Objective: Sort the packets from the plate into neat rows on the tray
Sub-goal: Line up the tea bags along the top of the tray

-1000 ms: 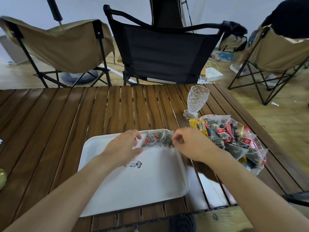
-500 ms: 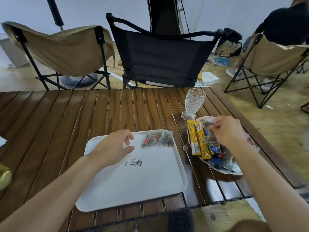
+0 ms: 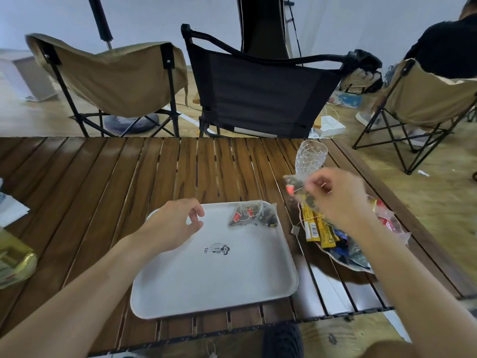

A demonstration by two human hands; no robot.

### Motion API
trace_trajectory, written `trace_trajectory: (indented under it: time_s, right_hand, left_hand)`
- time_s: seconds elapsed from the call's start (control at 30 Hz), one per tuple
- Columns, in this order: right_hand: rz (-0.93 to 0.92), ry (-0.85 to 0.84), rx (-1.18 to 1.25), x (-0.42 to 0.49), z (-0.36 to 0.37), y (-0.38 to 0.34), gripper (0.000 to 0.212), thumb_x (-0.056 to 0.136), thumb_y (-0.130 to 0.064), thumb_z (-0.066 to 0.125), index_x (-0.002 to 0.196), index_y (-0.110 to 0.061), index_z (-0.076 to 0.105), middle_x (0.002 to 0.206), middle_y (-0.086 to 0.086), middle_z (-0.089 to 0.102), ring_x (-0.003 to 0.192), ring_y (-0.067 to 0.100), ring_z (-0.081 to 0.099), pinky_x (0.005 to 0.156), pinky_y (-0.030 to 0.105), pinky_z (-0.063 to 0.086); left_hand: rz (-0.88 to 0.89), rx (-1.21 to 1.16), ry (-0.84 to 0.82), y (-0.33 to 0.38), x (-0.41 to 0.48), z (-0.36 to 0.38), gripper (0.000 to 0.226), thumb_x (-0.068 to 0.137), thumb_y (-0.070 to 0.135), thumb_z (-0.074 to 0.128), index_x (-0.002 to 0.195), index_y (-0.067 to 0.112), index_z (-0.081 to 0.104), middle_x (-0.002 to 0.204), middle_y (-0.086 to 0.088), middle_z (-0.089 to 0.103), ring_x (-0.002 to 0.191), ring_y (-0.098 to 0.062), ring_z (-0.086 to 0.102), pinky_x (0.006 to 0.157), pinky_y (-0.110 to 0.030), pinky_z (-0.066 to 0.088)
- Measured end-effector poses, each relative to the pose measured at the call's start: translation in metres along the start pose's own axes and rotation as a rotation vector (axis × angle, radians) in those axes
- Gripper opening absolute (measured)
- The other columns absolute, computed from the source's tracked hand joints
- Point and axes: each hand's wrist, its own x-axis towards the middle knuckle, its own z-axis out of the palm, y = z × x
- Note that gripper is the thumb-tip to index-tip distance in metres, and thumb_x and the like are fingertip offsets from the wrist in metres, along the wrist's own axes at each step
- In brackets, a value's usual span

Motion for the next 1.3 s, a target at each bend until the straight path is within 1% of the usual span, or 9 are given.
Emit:
trace_trajectory:
  time_s: [0.13,0.2,0.27,0.4,0.6,0.73,0.87,1.03,1.3]
  right_hand:
    - [-0.067,-0.336,-0.066,-0.015,0.043,-0.025,0.011,0.096,-0.021,0.07,0.089,-0.028,0.068,0.089,-0.01,0.069,0.075,0.0,0.066,0.069,0.021,0.059]
    - [-0.073,-0.422,-0.024,-0.018,0.066,-0.029,0.008,0.097,-0.02,0.07,0.09,-0.024,0.07,0.087,-0.007,0.071,0.068,0.002,0.069,0.06,0.017,0.057]
    - [-0.125,-0.434,0.009,-0.02,0.085,-0.034,0.002,0.097,-0.022,0.072,0.095,-0.022,0.072,0.088,-0.005,0.071,0.066,0.002,0.066,0.054,0.008,0.048]
    - [-0.132,-0.425,0.019,-0.019,0.1,-0.037,0.024,0.095,-0.023,0.073,0.119,-0.021,0.068,0.087,-0.01,0.064,0.07,-0.001,0.055,0.059,0.006,0.036]
    - [-0.103,-0.482,-0.094,-0.012,0.086,-0.019,0.019,0.096,-0.026,0.072,0.115,-0.022,0.07,0.097,-0.008,0.066,0.081,0.004,0.061,0.065,0.011,0.043]
    - [-0.086,-0.507,-0.134,-0.012,0.082,-0.011,0.016,0.096,-0.028,0.072,0.111,-0.026,0.071,0.098,-0.009,0.065,0.08,0.006,0.064,0.064,0.013,0.044]
    - [-0.104,-0.503,-0.156,-0.01,0.079,-0.01,0.019,0.092,-0.035,0.076,0.108,-0.027,0.069,0.095,-0.011,0.066,0.078,0.003,0.062,0.066,0.014,0.045]
    - [-0.07,-0.629,-0.285,-0.013,0.08,-0.009,0.032,0.084,-0.041,0.081,0.103,-0.028,0.06,0.099,-0.008,0.063,0.088,0.009,0.061,0.074,0.023,0.052]
    - [-0.082,-0.667,-0.288,-0.011,0.08,-0.002,0.023,0.084,-0.033,0.08,0.094,-0.031,0.06,0.103,-0.006,0.061,0.093,0.014,0.06,0.073,0.024,0.048]
  left_hand:
    - [-0.001,-0.007,-0.017,-0.006,-0.002,-0.002,0.008,0.099,0.029,0.068,0.105,0.033,0.065,0.098,0.018,0.068,0.075,-0.006,0.066,0.076,-0.034,0.058]
    - [-0.004,-0.011,-0.029,-0.008,-0.004,-0.002,0.008,0.099,0.028,0.068,0.105,0.033,0.066,0.099,0.017,0.069,0.076,-0.007,0.065,0.072,-0.03,0.054]
    - [-0.002,0.003,-0.041,-0.009,-0.005,-0.002,0.009,0.098,0.028,0.07,0.106,0.032,0.067,0.099,0.016,0.069,0.079,-0.006,0.066,0.072,-0.028,0.053]
    - [-0.008,0.063,-0.127,-0.008,-0.006,-0.003,0.021,0.091,0.034,0.077,0.109,0.037,0.065,0.101,0.018,0.068,0.082,-0.001,0.064,0.085,-0.032,0.058]
    - [0.051,0.037,-0.297,0.001,-0.01,0.004,0.049,0.08,0.044,0.087,0.121,0.04,0.059,0.113,0.021,0.061,0.089,-0.002,0.059,0.079,-0.024,0.052]
    - [0.112,0.066,-0.306,0.013,-0.008,0.015,0.032,0.084,0.049,0.082,0.108,0.036,0.065,0.11,0.017,0.062,0.088,-0.006,0.056,0.08,-0.029,0.051]
    - [0.062,0.145,-0.257,0.015,-0.003,0.012,0.015,0.092,0.043,0.075,0.093,0.029,0.069,0.099,0.014,0.069,0.09,-0.009,0.059,0.082,-0.037,0.055]
    - [-0.044,0.109,0.052,-0.003,0.007,0.002,0.019,0.087,0.037,0.08,0.08,0.029,0.064,0.091,0.014,0.068,0.082,-0.012,0.062,0.065,-0.031,0.045]
    - [0.053,-0.074,0.177,0.0,0.036,0.031,0.028,0.087,0.003,0.076,0.077,0.027,0.064,0.09,0.012,0.06,0.08,-0.01,0.064,0.076,-0.042,0.058]
